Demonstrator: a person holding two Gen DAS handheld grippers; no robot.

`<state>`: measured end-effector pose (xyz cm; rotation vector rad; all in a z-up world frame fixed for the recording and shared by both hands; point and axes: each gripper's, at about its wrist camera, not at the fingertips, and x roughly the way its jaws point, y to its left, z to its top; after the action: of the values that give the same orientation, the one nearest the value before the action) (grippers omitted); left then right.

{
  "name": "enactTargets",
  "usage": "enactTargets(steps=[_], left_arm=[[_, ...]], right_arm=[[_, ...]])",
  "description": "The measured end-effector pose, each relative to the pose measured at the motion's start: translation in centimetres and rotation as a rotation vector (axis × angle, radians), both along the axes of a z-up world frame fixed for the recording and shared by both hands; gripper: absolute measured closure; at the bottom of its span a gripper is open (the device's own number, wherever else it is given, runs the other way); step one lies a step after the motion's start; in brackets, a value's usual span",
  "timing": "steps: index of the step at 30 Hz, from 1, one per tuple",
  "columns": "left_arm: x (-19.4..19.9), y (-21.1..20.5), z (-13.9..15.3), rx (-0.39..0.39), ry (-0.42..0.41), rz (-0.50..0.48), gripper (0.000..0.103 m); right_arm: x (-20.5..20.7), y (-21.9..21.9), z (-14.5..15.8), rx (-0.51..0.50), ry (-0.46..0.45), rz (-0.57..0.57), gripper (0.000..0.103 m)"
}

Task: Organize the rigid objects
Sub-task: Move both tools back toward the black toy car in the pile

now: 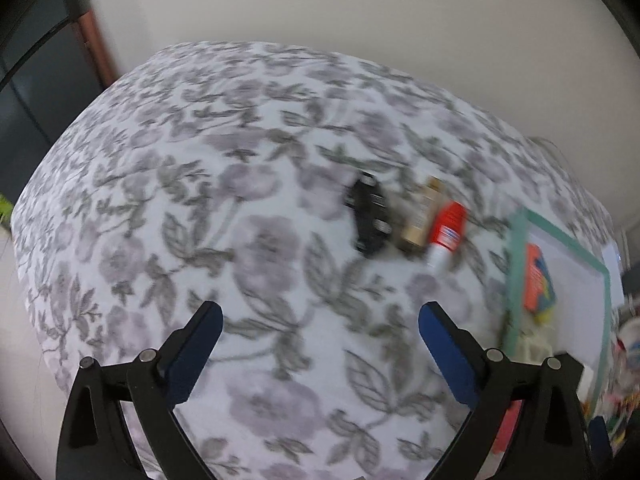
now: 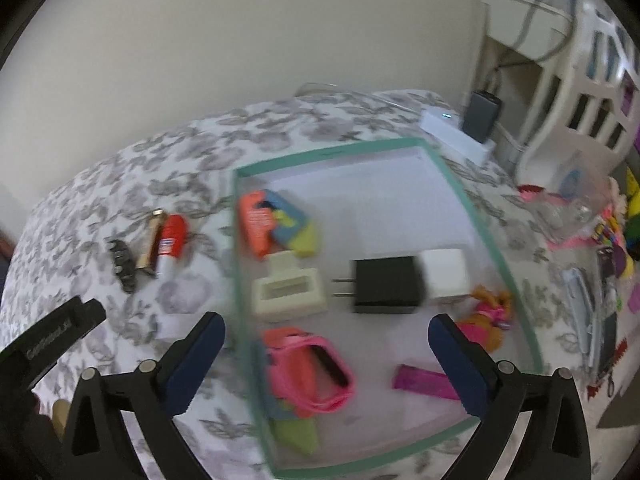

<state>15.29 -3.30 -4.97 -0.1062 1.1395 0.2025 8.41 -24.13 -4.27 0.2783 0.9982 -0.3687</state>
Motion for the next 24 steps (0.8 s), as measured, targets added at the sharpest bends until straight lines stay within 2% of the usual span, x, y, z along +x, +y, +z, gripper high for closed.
enactTargets(steps=[5, 9, 13, 21, 24], left_arm=[[0.8, 3.8, -0.8, 0.012, 0.025, 0.099, 0.002], [1.2, 5.8, -1.1, 0.001, 0.029, 0.134, 0.002], [1.9, 7.4, -1.4, -0.054, 0.034, 0.164, 0.002], [5.3, 7.0, -2.0, -0.113, 0.019, 0.086, 0.002], [7.1, 7.2, -2.3, -0.167, 0.025, 0.064, 0.002]], right_arm=[[1.3, 2.4, -0.2, 0.021, -0.006, 0.059, 0.0], [2.0, 3.3, 0.3, 0.03, -0.036, 0.083, 0.0], [3.3, 3.7, 0.8, 0.05, -0.073, 0.095, 0.0], [7.2, 4.8, -0.1, 0.081, -0.082, 0.159, 0.0], [8.9, 4.9, -0.6, 0.104, -0.086, 0.177, 0.002]])
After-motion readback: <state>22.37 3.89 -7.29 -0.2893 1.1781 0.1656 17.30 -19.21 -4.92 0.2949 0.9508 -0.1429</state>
